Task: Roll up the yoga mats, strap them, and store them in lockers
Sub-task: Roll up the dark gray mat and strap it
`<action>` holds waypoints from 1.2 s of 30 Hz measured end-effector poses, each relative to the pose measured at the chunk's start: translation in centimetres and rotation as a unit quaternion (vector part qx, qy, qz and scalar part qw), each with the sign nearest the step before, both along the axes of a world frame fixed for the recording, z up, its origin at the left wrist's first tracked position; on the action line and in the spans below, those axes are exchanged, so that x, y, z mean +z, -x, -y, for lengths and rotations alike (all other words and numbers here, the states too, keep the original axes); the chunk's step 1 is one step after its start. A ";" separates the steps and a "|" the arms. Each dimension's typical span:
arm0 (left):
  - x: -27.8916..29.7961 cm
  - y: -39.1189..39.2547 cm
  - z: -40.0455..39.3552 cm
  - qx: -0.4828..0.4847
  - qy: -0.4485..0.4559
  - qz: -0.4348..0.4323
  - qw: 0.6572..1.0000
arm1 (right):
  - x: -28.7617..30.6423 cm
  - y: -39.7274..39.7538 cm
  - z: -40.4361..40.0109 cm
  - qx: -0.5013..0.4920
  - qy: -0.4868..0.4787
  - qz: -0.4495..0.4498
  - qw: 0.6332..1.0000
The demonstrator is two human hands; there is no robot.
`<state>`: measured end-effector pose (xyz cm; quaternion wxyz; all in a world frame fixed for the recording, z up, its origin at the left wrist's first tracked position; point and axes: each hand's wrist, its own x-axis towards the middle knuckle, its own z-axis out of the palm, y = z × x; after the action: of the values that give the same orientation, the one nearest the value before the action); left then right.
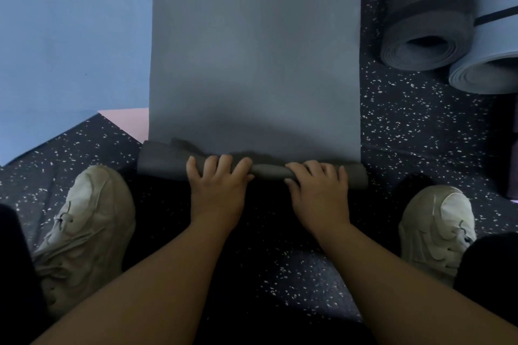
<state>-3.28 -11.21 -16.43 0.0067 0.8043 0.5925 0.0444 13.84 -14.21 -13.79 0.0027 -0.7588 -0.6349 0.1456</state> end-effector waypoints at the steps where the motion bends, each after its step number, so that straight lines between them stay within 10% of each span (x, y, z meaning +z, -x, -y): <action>1: 0.0 0.0 -0.5 -0.002 -0.009 0.003 1.000 | -0.1 -0.2 -0.4 0.007 0.000 0.006 1.000; 12: -0.5 -0.8 -3.9 0.005 -0.027 -0.020 0.999 | 0.2 -0.4 -3.8 -0.011 0.063 0.017 0.998; 20: -0.1 -2.0 -2.1 0.018 0.011 0.159 0.987 | 0.4 1.7 -4.3 -0.102 0.064 0.017 0.993; 36: 1.5 -3.3 -3.3 -0.009 0.167 -0.024 0.986 | -0.3 -0.3 -5.7 -0.056 -0.002 -0.041 0.998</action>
<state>0.02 -7.94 -14.96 0.1274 0.7983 0.5840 -0.0742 14.11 -8.50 -14.11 0.0386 -0.7867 -0.5909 0.1746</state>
